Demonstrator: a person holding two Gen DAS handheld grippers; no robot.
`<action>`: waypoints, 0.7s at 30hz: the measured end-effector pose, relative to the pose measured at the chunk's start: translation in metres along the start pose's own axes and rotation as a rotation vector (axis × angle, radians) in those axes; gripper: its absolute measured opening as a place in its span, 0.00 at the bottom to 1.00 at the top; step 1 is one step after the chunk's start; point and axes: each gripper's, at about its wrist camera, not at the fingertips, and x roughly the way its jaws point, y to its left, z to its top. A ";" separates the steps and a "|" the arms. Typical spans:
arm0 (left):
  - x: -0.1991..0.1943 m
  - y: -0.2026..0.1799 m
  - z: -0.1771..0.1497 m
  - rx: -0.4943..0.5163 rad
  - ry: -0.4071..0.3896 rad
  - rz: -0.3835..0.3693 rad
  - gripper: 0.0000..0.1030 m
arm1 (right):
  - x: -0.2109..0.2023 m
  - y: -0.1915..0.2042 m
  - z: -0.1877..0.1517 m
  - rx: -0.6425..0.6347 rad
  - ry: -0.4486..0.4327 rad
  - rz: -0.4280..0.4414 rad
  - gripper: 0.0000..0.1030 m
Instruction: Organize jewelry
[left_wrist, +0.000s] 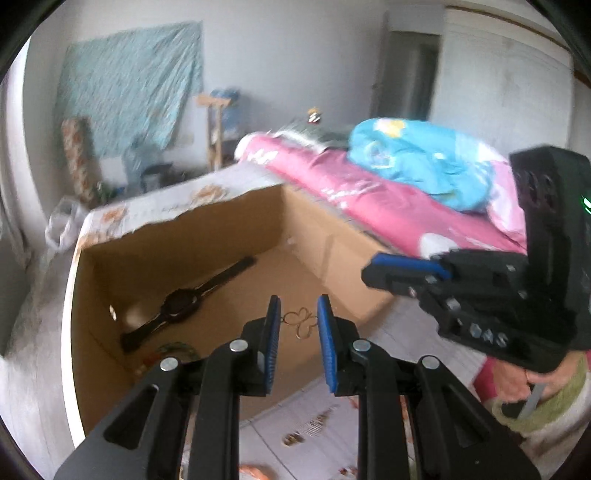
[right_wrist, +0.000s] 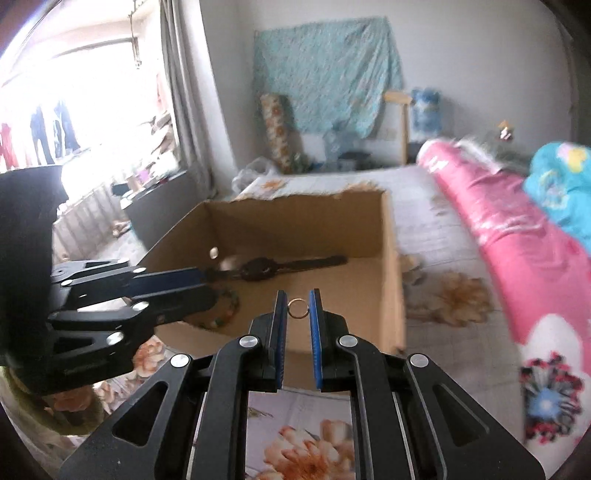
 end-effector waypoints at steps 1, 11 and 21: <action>0.007 0.007 0.003 -0.021 0.016 0.008 0.19 | 0.007 -0.001 0.002 0.011 0.013 0.012 0.10; 0.040 0.029 0.017 -0.093 0.035 0.083 0.21 | 0.053 -0.006 0.014 0.053 0.070 -0.032 0.14; 0.027 0.027 0.017 -0.096 -0.029 0.116 0.32 | 0.030 -0.005 0.011 0.076 0.018 -0.054 0.28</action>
